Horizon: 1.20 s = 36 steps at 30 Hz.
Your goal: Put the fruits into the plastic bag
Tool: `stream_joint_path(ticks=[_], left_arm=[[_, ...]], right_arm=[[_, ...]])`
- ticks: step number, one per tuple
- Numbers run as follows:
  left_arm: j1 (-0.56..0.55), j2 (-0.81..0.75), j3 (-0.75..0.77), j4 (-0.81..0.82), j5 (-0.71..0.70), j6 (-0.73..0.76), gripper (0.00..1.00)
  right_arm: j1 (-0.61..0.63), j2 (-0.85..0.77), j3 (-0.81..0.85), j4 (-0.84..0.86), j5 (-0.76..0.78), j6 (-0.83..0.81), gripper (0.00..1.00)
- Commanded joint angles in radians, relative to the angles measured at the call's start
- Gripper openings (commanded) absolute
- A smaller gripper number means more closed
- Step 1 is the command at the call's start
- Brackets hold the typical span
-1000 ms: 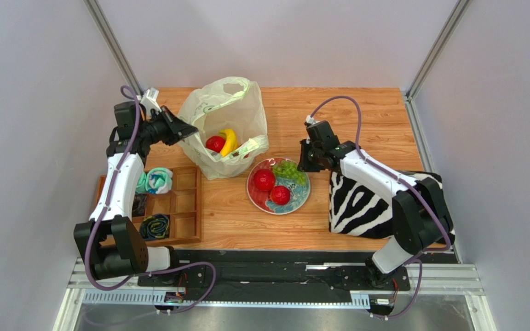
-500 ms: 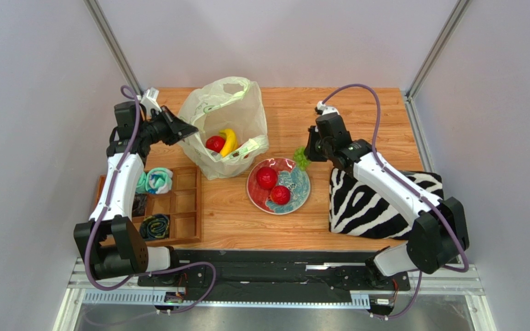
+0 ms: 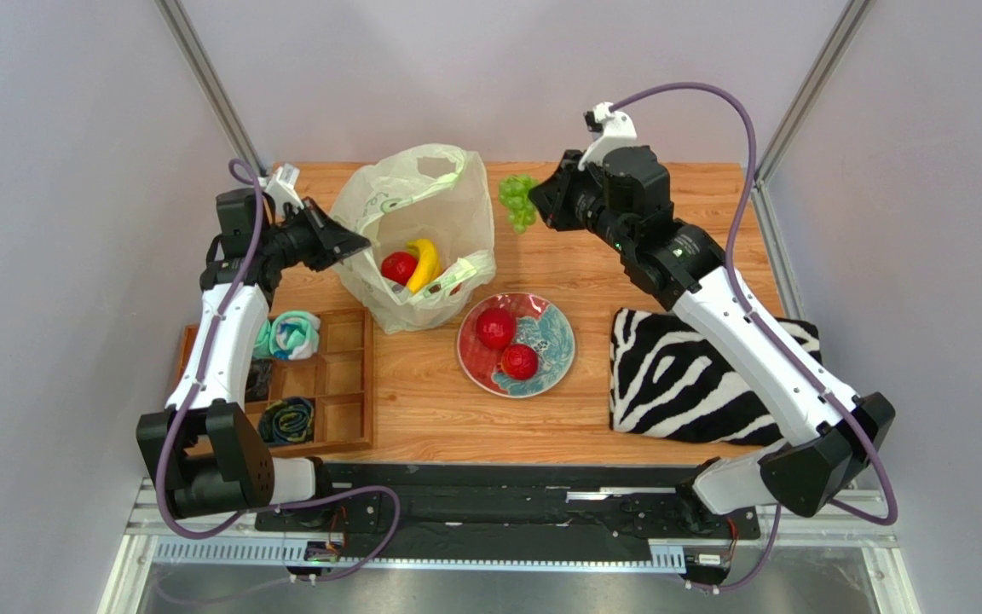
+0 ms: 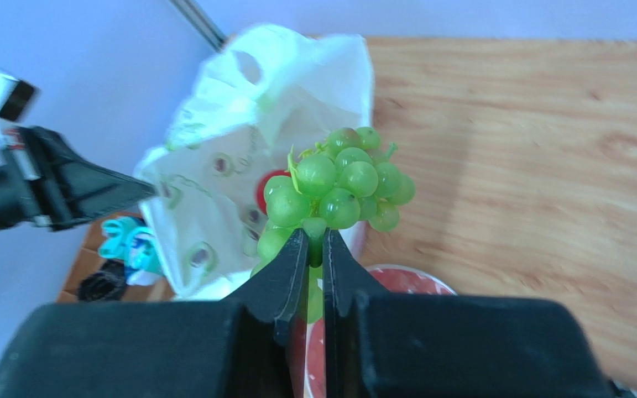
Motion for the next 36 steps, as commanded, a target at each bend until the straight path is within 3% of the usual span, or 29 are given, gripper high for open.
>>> stream_joint_path(ticks=[1, 17, 26, 32, 35, 36], left_arm=[[-0.009, -0.023, 0.033, 0.016, 0.006, 0.006, 0.00], [-0.012, -0.028, 0.029, 0.022, 0.009, -0.002, 0.00], [-0.012, -0.023, 0.031, 0.020, 0.011, 0.000, 0.00], [-0.012, -0.016, 0.036, 0.019, 0.009, 0.000, 0.00], [-0.012, -0.010, 0.040, 0.016, 0.008, 0.003, 0.00], [-0.012, -0.008, 0.042, 0.014, 0.009, 0.004, 0.00]], right_arm=[[0.035, 0.067, 0.117, 0.080, -0.099, -0.006, 0.00], [0.113, 0.328, 0.320, -0.081, -0.138, 0.011, 0.00], [0.130, 0.531, 0.532, -0.193, -0.114, -0.038, 0.00], [0.147, 0.632, 0.620, -0.232, -0.108, -0.074, 0.16], [0.155, 0.658, 0.645, -0.235, -0.123, -0.086, 0.37], [0.156, 0.663, 0.651, -0.236, -0.127, -0.089, 0.50]])
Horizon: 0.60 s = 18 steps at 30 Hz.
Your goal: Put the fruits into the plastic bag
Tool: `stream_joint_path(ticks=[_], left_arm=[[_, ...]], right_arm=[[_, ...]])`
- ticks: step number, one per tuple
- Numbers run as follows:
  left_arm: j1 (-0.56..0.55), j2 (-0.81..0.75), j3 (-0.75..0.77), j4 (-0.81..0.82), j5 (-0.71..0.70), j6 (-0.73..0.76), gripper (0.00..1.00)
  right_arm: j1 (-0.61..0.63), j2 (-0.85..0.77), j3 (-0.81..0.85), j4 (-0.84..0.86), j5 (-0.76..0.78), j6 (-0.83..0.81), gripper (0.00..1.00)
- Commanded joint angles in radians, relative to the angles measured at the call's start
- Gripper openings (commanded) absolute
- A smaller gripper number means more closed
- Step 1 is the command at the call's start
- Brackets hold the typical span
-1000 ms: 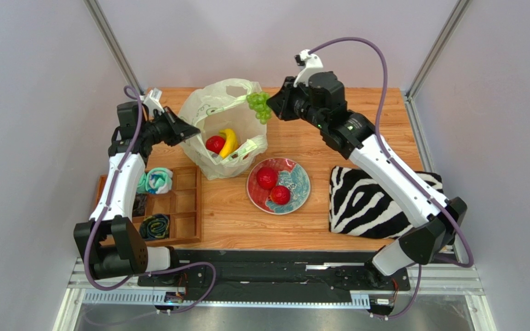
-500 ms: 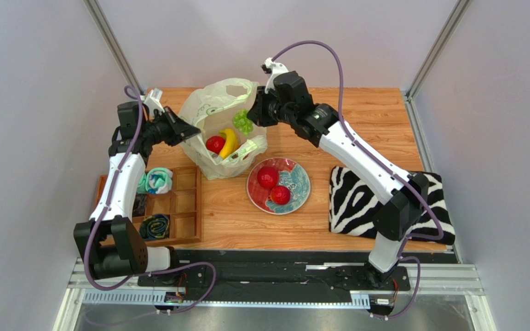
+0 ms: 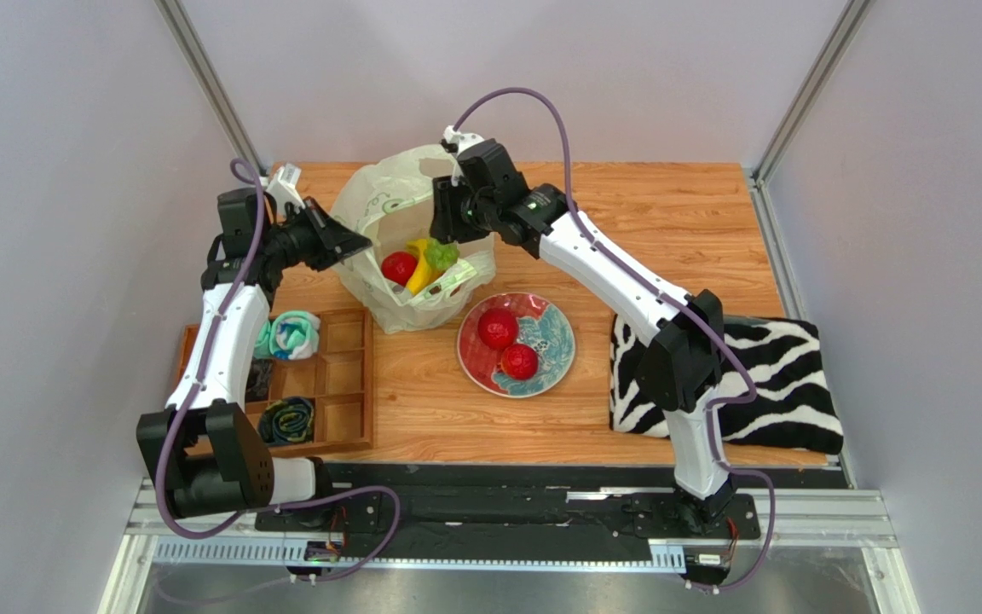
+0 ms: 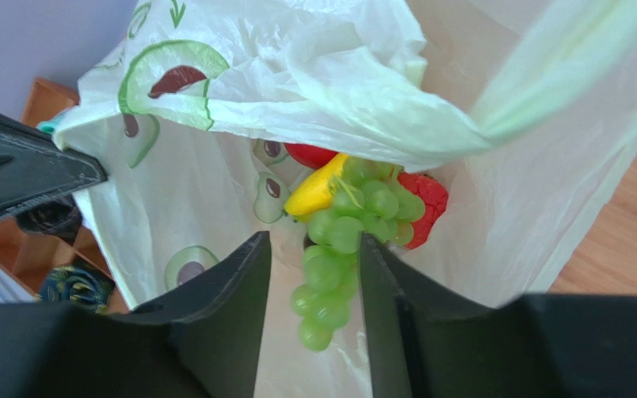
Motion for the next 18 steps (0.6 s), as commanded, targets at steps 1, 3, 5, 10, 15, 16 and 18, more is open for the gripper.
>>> stream_joint_path(ticks=[1, 3, 5, 10, 15, 16, 18], left_arm=[[-0.003, -0.006, 0.042, 0.012, 0.010, 0.005, 0.00], [-0.005, -0.005, 0.043, 0.012, 0.009, 0.005, 0.00], [-0.005, -0.003, 0.043, 0.010, 0.009, 0.005, 0.00], [-0.003, -0.005, 0.043, 0.010, 0.009, 0.007, 0.00], [-0.005, -0.006, 0.045, 0.010, 0.009, 0.007, 0.00], [-0.005, -0.009, 0.045, 0.010, 0.009, 0.005, 0.00], [-0.003, -0.009, 0.045, 0.008, 0.009, 0.010, 0.00]], right_arm=[[0.015, 0.017, 0.083, 0.006, -0.012, -0.038, 0.54], [0.018, 0.020, 0.086, 0.003, -0.008, -0.044, 0.60], [0.018, 0.018, 0.085, 0.003, -0.007, -0.049, 0.62], [0.020, 0.008, 0.074, 0.010, -0.004, -0.050, 0.61], [0.023, -0.035, 0.057, 0.033, -0.012, -0.060, 0.60], [0.024, -0.044, 0.051, 0.040, -0.012, -0.063, 0.60], [0.024, -0.081, 0.043, 0.043, -0.002, -0.069, 0.61]])
